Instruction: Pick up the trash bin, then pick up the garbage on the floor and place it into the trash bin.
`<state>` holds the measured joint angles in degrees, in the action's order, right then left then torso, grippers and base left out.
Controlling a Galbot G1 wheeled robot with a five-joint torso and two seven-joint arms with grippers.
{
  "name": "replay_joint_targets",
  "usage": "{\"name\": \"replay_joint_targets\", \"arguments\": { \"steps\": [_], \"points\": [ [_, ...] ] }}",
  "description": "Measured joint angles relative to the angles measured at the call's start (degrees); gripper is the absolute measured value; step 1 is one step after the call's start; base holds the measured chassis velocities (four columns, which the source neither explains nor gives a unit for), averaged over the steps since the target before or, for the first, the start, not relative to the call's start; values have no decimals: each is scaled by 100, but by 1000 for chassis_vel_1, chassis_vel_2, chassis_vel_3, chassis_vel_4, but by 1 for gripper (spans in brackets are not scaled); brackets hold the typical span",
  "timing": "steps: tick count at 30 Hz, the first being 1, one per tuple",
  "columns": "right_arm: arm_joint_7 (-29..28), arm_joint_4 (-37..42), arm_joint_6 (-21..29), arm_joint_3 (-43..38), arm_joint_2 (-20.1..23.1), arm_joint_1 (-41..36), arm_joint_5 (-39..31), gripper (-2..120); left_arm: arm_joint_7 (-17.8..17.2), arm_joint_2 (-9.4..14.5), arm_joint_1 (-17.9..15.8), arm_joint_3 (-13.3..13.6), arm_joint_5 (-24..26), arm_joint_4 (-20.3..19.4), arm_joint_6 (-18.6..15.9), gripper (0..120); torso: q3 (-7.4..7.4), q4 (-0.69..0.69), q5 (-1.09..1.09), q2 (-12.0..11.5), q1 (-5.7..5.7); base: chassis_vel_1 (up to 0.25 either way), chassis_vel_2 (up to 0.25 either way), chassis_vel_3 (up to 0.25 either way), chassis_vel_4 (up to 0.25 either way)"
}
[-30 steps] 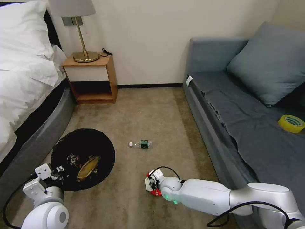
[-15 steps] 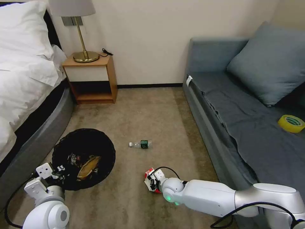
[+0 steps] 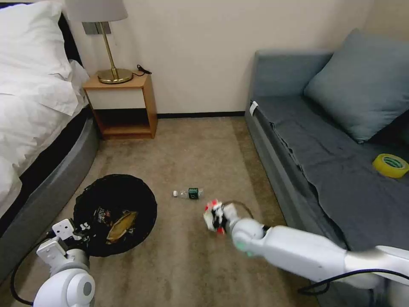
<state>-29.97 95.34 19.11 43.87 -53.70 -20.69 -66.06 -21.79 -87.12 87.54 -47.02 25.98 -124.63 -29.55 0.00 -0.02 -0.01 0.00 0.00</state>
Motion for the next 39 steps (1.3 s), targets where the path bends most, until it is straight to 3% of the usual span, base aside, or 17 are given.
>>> {"name": "replay_joint_targets", "arguments": {
  "steps": [3,11,12,14,18,27,29,39],
  "points": [
    [-195,896,55,-513,-22,139,-289,0,-3,7,-4,51,12,1,-32,3,0,1,1,1,0,0,0,0,0],
    [-340,1543,-121,-561,-483,634,-658,0,-10,2,-8,155,34,9,-115,3,0,1,3,1,0,0,0,0,0],
    [-396,1634,-191,-427,-785,723,-763,0,-3,-14,-9,186,38,5,-146,3,0,5,1,1,0,0,0,0,0],
    [-457,1640,-214,-333,-936,764,-797,0,-18,-20,-7,185,38,2,-159,3,1,0,3,1,0,0,0,0,0],
    [-601,1397,-294,323,-1857,814,-743,0,-20,-68,4,208,36,-58,-192,3,0,5,4,2,1,0,0,0,0],
    [-714,825,-277,998,-2237,760,-382,0,-24,-88,36,198,35,-124,-194,3,0,2,2,1,0,0,0,0,0],
    [-714,789,-268,1014,-2248,759,-357,2,-24,-88,37,198,36,-131,-194,3,0,2,2,1,0,0,0,0,0],
    [-674,708,-249,1051,-2127,820,-53,39,-24,-60,5,195,63,-152,-196,3,0,2,1,1,0,0,0,0,0]
  ]
}}
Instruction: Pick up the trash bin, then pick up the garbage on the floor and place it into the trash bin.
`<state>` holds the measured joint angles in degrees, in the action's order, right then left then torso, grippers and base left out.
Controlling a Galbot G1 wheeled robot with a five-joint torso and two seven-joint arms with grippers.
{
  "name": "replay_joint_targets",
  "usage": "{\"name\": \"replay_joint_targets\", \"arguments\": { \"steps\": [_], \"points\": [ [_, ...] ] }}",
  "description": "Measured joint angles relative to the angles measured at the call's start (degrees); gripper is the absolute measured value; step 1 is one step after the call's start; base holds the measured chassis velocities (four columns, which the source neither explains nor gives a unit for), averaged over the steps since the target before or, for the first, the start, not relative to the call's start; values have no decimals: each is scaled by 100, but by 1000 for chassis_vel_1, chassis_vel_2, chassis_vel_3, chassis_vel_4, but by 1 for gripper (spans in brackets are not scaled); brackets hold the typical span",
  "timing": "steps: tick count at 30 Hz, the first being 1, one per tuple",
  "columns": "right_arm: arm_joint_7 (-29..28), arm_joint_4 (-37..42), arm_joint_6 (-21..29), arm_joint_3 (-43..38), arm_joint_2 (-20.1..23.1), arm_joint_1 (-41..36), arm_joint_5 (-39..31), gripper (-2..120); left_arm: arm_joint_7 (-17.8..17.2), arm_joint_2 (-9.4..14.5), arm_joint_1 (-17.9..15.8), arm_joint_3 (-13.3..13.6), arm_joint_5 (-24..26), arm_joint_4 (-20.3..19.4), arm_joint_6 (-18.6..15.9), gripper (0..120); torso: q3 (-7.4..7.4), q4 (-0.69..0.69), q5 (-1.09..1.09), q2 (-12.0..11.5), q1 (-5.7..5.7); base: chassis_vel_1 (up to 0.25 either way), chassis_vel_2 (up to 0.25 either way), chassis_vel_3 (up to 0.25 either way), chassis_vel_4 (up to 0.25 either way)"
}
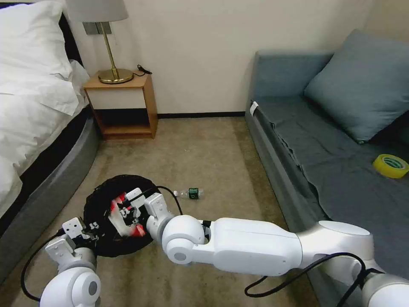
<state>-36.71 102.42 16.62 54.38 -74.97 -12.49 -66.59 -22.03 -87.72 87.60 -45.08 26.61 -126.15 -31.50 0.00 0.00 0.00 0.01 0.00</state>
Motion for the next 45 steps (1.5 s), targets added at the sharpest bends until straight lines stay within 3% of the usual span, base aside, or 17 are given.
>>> {"name": "replay_joint_targets", "arguments": {
  "steps": [3,5,9,10,13,14,18,19,23,26,28,30,34,40,45],
  "points": [
    [3,161,1,-234,183,-8,155,54,0,12,-12,-5,18,6,-12,3,0,1,-1,0,0,0,0,0,0],
    [30,264,16,-404,323,-6,244,57,0,15,-16,-16,23,20,-12,3,0,2,-1,0,0,0,0,0,0],
    [477,721,-65,-1289,1519,-147,1001,75,-17,50,-53,-101,52,66,-13,3,0,-1,-1,0,0,0,0,0,0],
    [477,721,-65,-1289,1519,-147,1001,75,-17,50,-53,-101,52,66,-13,3,0,-1,-1,0,0,0,0,0,0],
    [940,1249,-567,-2347,2472,-960,2106,88,-16,74,-58,-123,58,66,-13,3,0,-6,-3,-1,0,0,0,0,0],
    [940,1249,-567,-2347,2472,-960,2106,88,-16,74,-58,-123,58,66,-13,3,0,-6,-3,-1,0,0,0,0,0],
    [817,2087,-764,-4021,3078,-2550,3145,99,-21,86,-19,-151,51,70,5,3,1,0,0,-1,0,0,0,0,0],
    [817,2087,-764,-4021,3078,-2550,3145,99,-21,86,-19,-151,51,70,5,3,1,0,0,-1,0,0,0,0,0],
    [572,2535,-757,-5529,3026,-4258,3795,100,-21,96,-15,-190,27,85,36,3,1,-1,-2,-1,0,0,0,0,0],
    [542,2708,-758,-6077,2867,-4920,4045,100,-19,99,-13,-211,23,85,51,3,1,-1,-2,-1,0,0,0,0,0],
    [544,2906,-824,-6602,2552,-5893,4522,100,-20,114,-5,-243,19,85,76,3,1,-1,0,-1,0,0,0,0,0],
    [558,2935,-857,-6690,2466,-6102,4662,100,-20,117,-4,-247,19,84,78,3,1,-1,-2,-1,0,0,0,0,0],
    [732,3059,-1183,-6786,1697,-7244,5644,100,-17,138,0,-264,21,60,95,3,1,-1,0,0,0,0,0,0,0],
    [870,2915,-1441,-6591,1303,-7546,6069,100,-18,155,-25,-267,37,48,96,3,1,0,1,-1,0,0,0,0,0],
    [931,2820,-1522,-6562,1368,-7521,6066,100,-17,152,-100,-317,88,44,68,3,0,0,1,-1,0,0,0,0,0]
  ]
}}
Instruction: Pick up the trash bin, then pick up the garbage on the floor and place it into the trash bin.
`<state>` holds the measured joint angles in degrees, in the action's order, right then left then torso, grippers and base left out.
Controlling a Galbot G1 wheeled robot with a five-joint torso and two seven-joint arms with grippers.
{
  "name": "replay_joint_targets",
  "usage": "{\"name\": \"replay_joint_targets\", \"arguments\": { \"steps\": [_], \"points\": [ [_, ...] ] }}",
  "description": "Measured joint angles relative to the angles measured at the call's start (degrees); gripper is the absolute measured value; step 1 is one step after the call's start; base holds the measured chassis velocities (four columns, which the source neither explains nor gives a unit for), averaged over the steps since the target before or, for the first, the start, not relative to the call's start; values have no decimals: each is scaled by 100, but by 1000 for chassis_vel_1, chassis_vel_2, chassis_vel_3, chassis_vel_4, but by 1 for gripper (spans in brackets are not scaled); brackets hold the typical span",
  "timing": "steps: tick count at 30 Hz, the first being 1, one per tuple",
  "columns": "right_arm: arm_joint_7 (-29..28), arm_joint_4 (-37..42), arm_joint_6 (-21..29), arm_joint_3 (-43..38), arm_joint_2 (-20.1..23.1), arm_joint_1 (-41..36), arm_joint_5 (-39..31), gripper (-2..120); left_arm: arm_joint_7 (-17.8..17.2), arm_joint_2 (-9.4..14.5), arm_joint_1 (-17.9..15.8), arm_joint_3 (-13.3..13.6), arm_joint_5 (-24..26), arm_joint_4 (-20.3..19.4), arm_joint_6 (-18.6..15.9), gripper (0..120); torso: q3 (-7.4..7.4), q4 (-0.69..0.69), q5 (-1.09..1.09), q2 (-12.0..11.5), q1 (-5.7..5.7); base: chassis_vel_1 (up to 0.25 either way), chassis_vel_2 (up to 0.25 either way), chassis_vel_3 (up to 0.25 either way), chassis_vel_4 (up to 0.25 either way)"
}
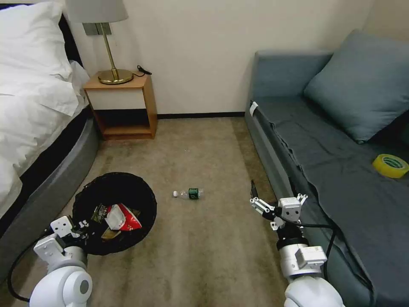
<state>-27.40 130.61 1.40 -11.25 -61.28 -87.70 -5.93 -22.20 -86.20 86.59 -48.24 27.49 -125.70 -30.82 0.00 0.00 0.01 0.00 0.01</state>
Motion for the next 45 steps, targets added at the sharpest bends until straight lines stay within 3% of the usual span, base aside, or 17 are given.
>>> {"name": "replay_joint_targets", "arguments": {
  "steps": [10,45],
  "points": [
    [25,-164,32,120,194,225,-157,100,-3,-29,-66,-69,48,28,-21,3,0,0,-1,0,0,-64,61,58,-60],
    [18,-523,120,461,239,629,-249,100,-3,-54,-88,-53,37,183,16,3,-1,0,-1,0,-1,-125,124,123,-124]
  ]
}}
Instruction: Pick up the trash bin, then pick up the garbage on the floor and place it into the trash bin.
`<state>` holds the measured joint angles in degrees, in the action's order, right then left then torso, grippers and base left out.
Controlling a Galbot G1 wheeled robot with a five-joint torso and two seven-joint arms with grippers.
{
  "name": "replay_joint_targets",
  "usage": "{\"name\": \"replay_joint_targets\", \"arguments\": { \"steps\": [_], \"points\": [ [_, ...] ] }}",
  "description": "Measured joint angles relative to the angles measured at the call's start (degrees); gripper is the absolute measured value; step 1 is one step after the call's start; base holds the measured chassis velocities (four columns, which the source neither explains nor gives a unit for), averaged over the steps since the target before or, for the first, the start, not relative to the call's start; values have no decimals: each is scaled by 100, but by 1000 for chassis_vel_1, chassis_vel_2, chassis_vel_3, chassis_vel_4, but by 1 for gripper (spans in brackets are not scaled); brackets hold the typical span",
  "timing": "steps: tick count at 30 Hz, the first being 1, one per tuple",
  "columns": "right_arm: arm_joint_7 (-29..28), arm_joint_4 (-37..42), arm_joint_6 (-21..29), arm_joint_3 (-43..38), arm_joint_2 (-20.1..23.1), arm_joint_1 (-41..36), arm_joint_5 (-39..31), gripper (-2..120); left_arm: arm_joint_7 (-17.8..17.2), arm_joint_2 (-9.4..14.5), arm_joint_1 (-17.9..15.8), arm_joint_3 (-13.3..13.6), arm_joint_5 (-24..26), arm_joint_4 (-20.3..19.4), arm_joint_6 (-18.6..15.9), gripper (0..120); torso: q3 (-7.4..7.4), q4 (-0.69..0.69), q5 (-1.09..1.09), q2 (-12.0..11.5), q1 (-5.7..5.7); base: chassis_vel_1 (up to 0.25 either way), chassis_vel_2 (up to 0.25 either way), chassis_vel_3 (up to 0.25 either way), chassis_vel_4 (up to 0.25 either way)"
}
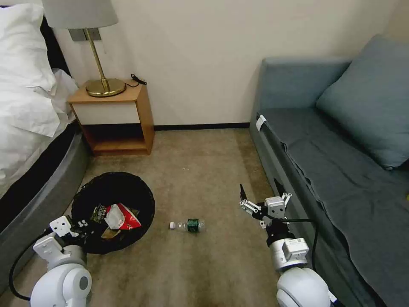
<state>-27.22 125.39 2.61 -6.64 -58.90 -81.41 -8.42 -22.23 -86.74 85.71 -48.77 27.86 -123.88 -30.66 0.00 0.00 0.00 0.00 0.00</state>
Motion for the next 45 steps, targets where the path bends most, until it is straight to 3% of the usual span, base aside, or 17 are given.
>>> {"name": "replay_joint_targets", "arguments": {
  "steps": [9,13,15,16,19,21,23,29,31,33,35,37,40,45],
  "points": [
    [31,-253,30,347,158,499,-276,100,4,-41,10,-25,-19,3,25,3,0,-1,0,0,0,-109,109,108,-105],
    [336,-557,-40,603,296,1134,-700,100,7,-42,26,-28,-22,2,26,3,0,-1,0,-1,0,-41,29,39,-40],
    [686,-950,-191,945,418,1902,-1069,100,8,-45,38,-27,-30,-12,26,3,0,0,0,0,0,0,0,0,0],
    [686,-950,-191,945,418,1902,-1069,100,8,-45,38,-27,-30,-12,26,3,0,0,0,0,0,0,0,0,0],
    [1097,-1762,-525,1822,509,3208,-1534,100,10,-73,51,-18,-71,-29,39,3,0,0,-1,0,0,0,0,0,0],
    [1163,-1940,-568,2053,509,3559,-1643,100,11,-82,57,-17,-82,-30,50,3,-1,0,-1,-1,0,0,0,0,0],
    [1193,-2226,-503,2586,490,4243,-1940,100,15,-97,73,-12,-103,-30,72,3,0,1,2,0,0,0,0,0,0],
    [1345,-2742,-194,3701,462,5187,-2408,100,19,-119,102,-10,-132,-30,96,3,0,0,1,0,0,0,0,0,0],
    [1994,-3288,247,4930,506,6243,-2959,100,23,-134,146,-13,-143,-32,134,3,0,0,0,-1,0,0,0,0,0],
    [2147,-3347,312,5083,518,6383,-3064,100,24,-137,153,-14,-143,-32,144,3,0,0,2,0,0,0,0,0,0],
    [3204,-3776,575,5838,545,7049,-3405,100,30,-148,184,-24,-153,-24,191,3,0,1,1,0,0,0,0,0,0],
    [3359,-3845,597,5947,541,7125,-3425,100,30,-151,187,-27,-156,-20,199,3,0,0,1,0,0,0,0,0,0],
    [4186,-4344,716,6718,393,7627,-3565,100,41,-182,210,-31,-173,2,238,3,0,-1,1,-1,0,0,0,0,0],
    [4806,-4715,882,7244,130,7936,-3715,100,43,-196,215,-33,-197,19,258,3,0,0,0,-1,0,0,0,0,0]
  ]
}}
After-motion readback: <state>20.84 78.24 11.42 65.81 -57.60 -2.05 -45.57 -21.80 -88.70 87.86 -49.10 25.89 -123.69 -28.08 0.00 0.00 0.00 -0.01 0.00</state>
